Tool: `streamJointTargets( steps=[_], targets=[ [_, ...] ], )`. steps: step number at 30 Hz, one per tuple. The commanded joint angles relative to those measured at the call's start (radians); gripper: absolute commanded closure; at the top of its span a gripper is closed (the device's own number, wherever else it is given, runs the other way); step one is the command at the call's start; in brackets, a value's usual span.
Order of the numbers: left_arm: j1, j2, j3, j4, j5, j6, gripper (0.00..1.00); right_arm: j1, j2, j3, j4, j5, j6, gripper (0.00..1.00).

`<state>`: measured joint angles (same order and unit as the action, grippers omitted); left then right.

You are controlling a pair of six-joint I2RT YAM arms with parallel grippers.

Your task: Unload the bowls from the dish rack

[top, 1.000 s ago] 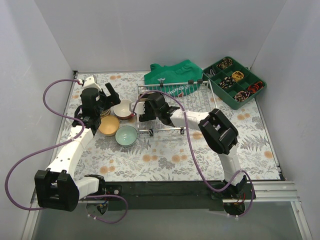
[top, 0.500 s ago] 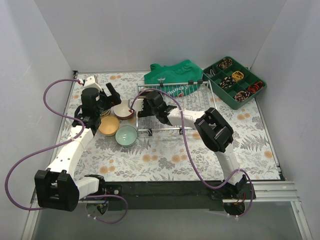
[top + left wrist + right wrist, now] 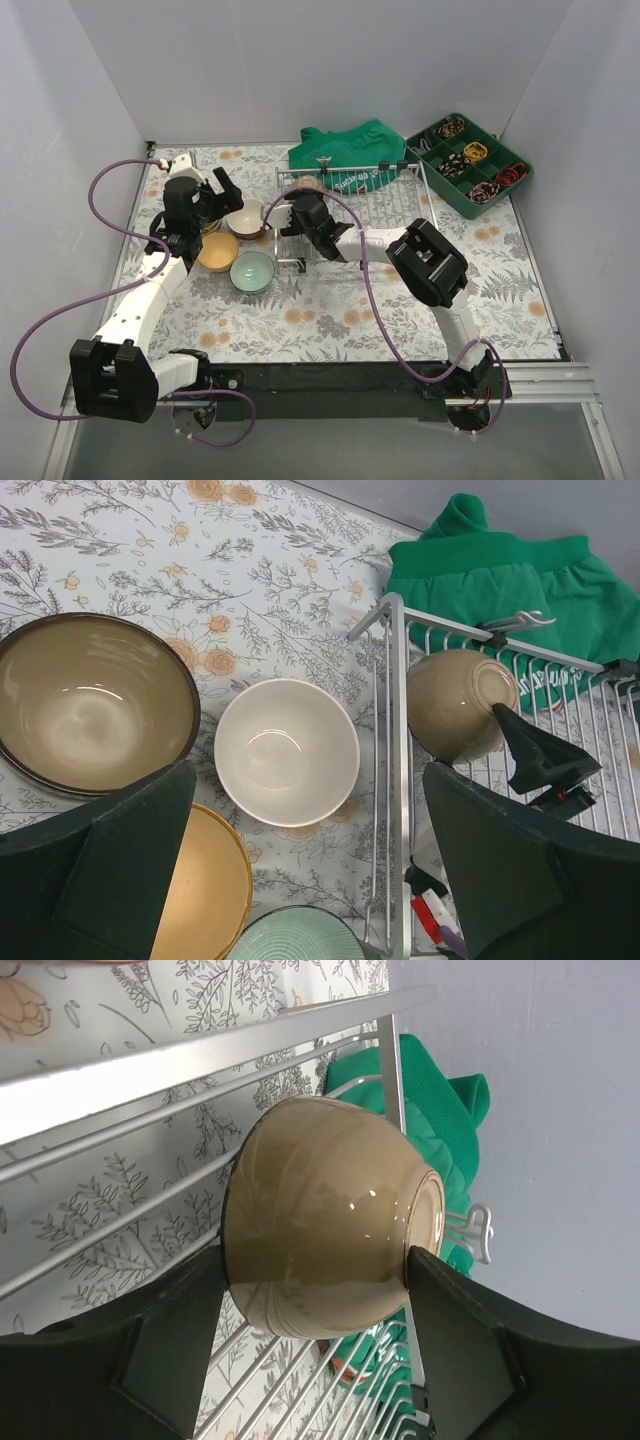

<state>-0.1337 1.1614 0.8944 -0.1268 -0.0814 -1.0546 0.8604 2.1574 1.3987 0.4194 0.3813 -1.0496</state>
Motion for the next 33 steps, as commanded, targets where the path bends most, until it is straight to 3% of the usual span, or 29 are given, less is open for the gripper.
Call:
streamJointTargets(
  steps=[1, 11, 19, 33],
  targets=[
    [0.002, -0.029, -0.011, 0.018, 0.019, 0.013, 0.02, 0.003, -0.102, -0.044, 0.024, 0.048, 0.028, 0.61],
    [0.003, -0.038, -0.018, 0.026, 0.029, 0.013, 0.02, 0.002, -0.254, -0.164, 0.025, 0.082, 0.134, 0.75],
    [0.003, -0.035, -0.02, 0.032, 0.051, 0.013, 0.02, 0.0, -0.341, -0.176, -0.036, 0.088, 0.255, 0.8],
    [0.003, -0.017, -0.02, 0.041, 0.135, 0.015, 0.02, -0.035, -0.456, -0.149, -0.237, 0.042, 0.658, 0.91]
  ],
)
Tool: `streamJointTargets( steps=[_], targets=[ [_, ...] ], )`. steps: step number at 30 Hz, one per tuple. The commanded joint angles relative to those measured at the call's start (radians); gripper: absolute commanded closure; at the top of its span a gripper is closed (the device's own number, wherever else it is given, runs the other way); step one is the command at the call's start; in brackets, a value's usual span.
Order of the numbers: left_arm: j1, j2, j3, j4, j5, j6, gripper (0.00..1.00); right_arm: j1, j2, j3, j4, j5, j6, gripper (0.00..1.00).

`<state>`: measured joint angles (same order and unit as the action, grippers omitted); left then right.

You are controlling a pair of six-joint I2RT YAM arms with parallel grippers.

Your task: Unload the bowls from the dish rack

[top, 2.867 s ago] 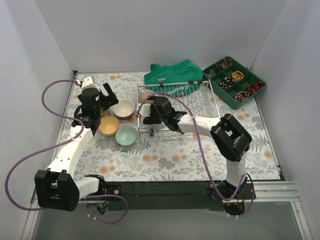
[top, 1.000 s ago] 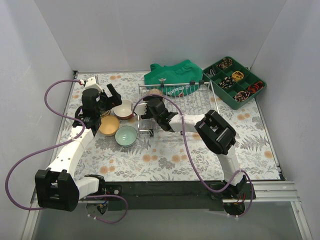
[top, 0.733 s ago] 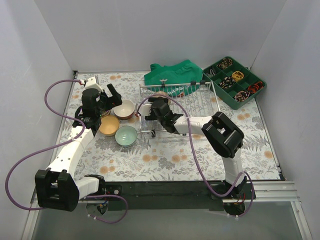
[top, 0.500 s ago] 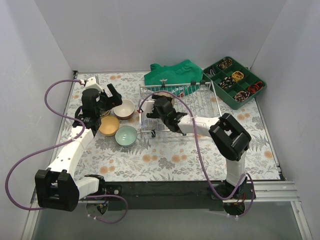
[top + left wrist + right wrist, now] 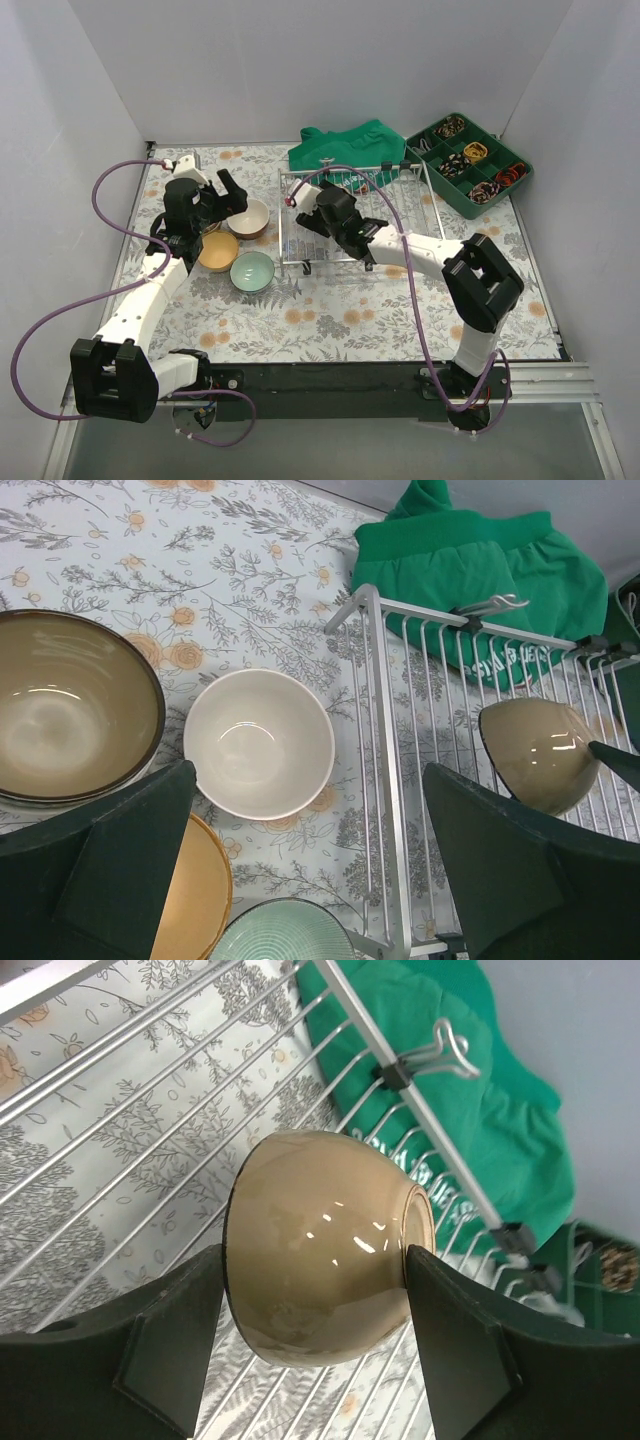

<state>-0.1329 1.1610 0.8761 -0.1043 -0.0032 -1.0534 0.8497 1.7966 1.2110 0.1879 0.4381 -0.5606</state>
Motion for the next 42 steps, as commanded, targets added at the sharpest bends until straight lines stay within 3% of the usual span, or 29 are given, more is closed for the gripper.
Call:
streamJointTargets(
  steps=[1, 7, 22, 30, 42],
  targets=[
    [0.003, -0.018, -0.005, 0.021, 0.063, 0.012, 0.02, -0.043, -0.112, 0.041, -0.017, -0.031, 0.2, 0.93],
    [0.003, -0.009, -0.009, 0.034, 0.104, 0.013, 0.02, -0.11, -0.175, 0.047, -0.106, -0.182, 0.427, 0.94],
    [-0.013, 0.054, -0.034, 0.097, 0.262, -0.01, 0.02, -0.262, -0.319, -0.033, -0.142, -0.423, 0.771, 0.96],
    [-0.137, 0.054, -0.071, 0.178, 0.287, -0.017, 0.02, -0.276, -0.385, -0.102, -0.113, -0.532, 0.878, 0.96],
    [-0.306, 0.101, -0.189, 0.455, 0.23, -0.122, 0.02, -0.281, -0.494, -0.209, -0.016, -0.671, 1.005, 0.95]
  ],
)
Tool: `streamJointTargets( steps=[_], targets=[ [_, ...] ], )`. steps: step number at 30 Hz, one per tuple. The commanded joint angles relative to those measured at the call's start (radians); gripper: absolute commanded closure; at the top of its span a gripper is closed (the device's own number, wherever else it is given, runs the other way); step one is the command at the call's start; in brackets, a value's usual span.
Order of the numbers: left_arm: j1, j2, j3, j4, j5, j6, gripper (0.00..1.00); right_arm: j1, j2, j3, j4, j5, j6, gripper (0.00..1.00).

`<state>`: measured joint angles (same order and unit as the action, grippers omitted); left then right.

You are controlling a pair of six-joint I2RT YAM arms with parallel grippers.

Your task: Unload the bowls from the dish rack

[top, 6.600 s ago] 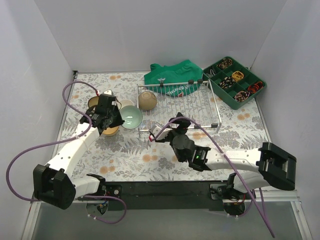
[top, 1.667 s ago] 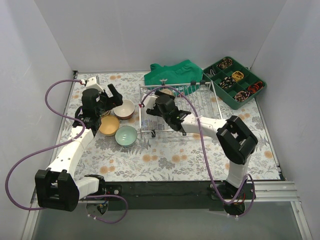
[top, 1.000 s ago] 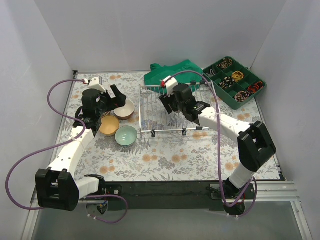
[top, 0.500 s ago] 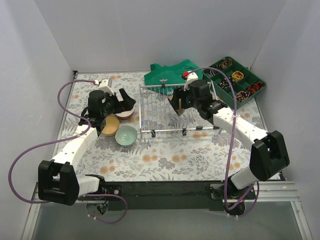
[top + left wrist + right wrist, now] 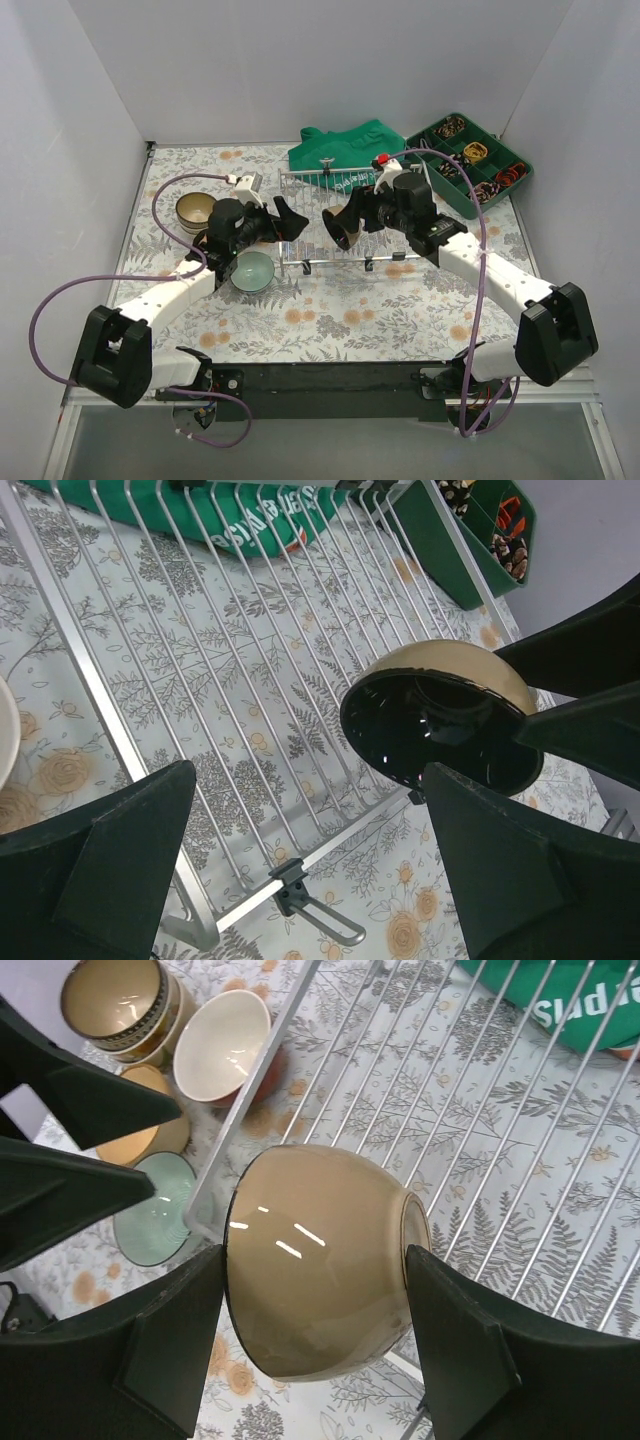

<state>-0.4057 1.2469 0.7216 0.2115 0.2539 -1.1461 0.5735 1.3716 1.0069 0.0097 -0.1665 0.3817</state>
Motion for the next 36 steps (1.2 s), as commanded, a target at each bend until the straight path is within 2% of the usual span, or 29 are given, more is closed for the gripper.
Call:
streamJointTargets(
  steps=[1, 5, 10, 15, 19, 20, 22, 23, 24, 26, 27, 29, 30, 32, 34, 35, 36],
  targets=[
    [-0.039, 0.031, -0.037, 0.152, -0.027, -0.024, 0.02, -0.003, -0.074, -0.007, 0.165, -0.07, 0.068, 0.95],
    [-0.062, 0.077, -0.05, 0.216, -0.013, -0.004, 0.02, -0.006, -0.088, -0.017, 0.19, -0.102, 0.091, 0.95],
    [-0.074, 0.129, -0.057, 0.305, 0.03, 0.032, 0.07, -0.009, -0.106, -0.027, 0.214, -0.142, 0.123, 0.95],
    [-0.09, 0.17, -0.051, 0.376, 0.067, 0.048, 0.17, -0.011, -0.127, -0.048, 0.237, -0.172, 0.148, 0.95],
    [-0.116, 0.194, -0.042, 0.407, 0.094, 0.052, 0.3, -0.011, -0.135, -0.065, 0.265, -0.195, 0.171, 0.94],
    [-0.12, 0.198, -0.039, 0.408, 0.091, 0.054, 0.36, -0.014, -0.137, -0.068, 0.268, -0.199, 0.178, 0.95],
    [-0.13, 0.201, -0.037, 0.411, 0.09, 0.054, 0.42, -0.011, -0.137, -0.07, 0.274, -0.206, 0.183, 0.94],
    [-0.131, 0.201, -0.04, 0.416, 0.087, 0.052, 0.53, -0.012, -0.137, -0.073, 0.276, -0.208, 0.184, 0.94],
    [-0.133, 0.2, -0.047, 0.42, 0.084, 0.051, 0.57, -0.012, -0.138, -0.073, 0.277, -0.209, 0.184, 0.94],
    [-0.133, 0.192, -0.05, 0.422, 0.07, 0.043, 0.72, -0.014, -0.14, -0.08, 0.279, -0.211, 0.186, 0.94],
    [-0.133, 0.189, -0.053, 0.422, 0.067, 0.042, 0.85, -0.014, -0.143, -0.082, 0.279, -0.211, 0.186, 0.94],
    [-0.134, 0.174, -0.056, 0.419, 0.061, 0.039, 0.97, -0.015, -0.146, -0.094, 0.279, -0.209, 0.186, 0.94],
    [-0.134, 0.169, -0.056, 0.407, 0.05, 0.037, 1.0, -0.018, -0.152, -0.097, 0.279, -0.209, 0.183, 0.94],
    [-0.134, 0.146, -0.054, 0.39, 0.035, 0.04, 1.0, -0.021, -0.157, -0.114, 0.279, -0.206, 0.178, 0.91],
    [-0.134, 0.128, -0.053, 0.353, 0.009, 0.039, 1.0, -0.027, -0.172, -0.129, 0.279, -0.203, 0.168, 0.8],
    [-0.134, 0.105, -0.056, 0.327, -0.005, 0.039, 1.0, -0.035, -0.184, -0.145, 0.277, -0.202, 0.161, 0.68],
    [-0.134, 0.094, -0.056, 0.312, -0.036, 0.034, 1.0, -0.038, -0.193, -0.152, 0.277, -0.199, 0.157, 0.61]
  ],
)
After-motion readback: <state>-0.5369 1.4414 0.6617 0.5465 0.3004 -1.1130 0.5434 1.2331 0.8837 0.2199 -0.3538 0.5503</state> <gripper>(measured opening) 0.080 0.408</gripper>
